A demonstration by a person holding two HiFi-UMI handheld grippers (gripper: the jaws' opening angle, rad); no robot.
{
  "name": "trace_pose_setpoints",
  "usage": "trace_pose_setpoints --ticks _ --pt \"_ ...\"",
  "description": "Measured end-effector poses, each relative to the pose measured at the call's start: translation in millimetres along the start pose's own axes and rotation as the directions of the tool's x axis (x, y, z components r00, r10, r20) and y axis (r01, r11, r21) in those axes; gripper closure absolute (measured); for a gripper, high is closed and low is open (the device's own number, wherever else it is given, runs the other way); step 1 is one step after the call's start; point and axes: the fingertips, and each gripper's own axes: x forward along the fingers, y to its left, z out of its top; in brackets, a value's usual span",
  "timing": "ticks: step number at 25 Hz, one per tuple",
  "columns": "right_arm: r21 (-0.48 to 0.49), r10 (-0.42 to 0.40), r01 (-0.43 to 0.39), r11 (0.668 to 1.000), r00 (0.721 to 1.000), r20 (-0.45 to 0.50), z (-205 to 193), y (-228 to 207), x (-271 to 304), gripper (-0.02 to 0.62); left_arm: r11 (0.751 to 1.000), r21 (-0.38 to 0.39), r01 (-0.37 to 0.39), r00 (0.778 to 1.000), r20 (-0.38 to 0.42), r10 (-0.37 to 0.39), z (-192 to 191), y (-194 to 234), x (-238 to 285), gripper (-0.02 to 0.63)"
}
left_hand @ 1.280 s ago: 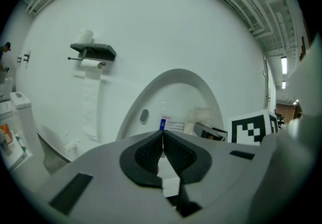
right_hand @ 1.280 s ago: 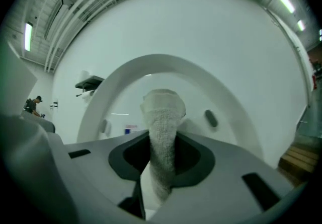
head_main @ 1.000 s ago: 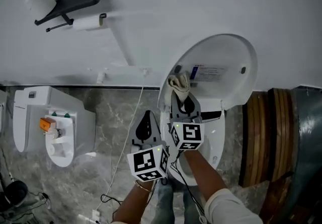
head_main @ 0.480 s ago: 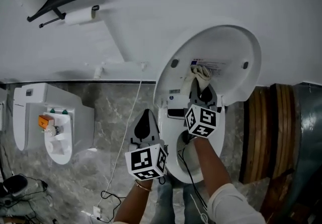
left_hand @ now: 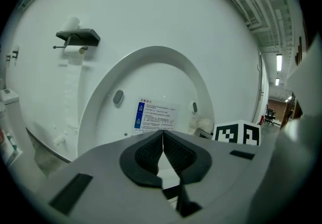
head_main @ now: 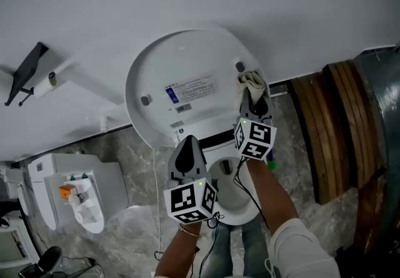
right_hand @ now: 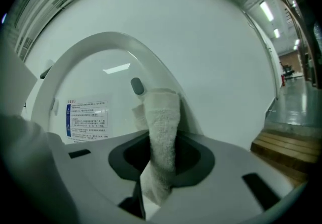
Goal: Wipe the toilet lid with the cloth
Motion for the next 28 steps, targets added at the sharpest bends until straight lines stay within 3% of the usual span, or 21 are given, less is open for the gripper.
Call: trace_pose_setpoints --ticks 6,13,20,24,28 --pt "-0.009 0.028 -0.028 1.0 1.0 0.011 -1 22 -13 0.509 1.0 -0.007 -0.023 1.0 0.011 0.023 1 18 -6 0.591" --pt "-0.099 0.209 -0.208 0.973 0.978 0.003 -43 161 -54 0.509 0.991 -0.054 -0.122 0.992 0.012 0.123 -7 112 -44 0.591" --pt "-0.132 0.339 -0.341 0.931 0.94 -0.037 -99 279 -72 0.509 0.96 -0.112 -0.256 0.966 0.003 0.258 -27 218 -91 0.591" --pt "-0.152 0.337 -0.341 0.928 0.94 -0.052 -115 303 -62 0.509 0.948 -0.132 -0.288 0.957 -0.016 0.288 -45 238 -103 0.591" --pt "-0.161 0.318 -0.318 0.934 0.948 -0.026 -115 291 -50 0.509 0.949 -0.138 -0.285 0.959 -0.03 0.283 -55 233 -98 0.591"
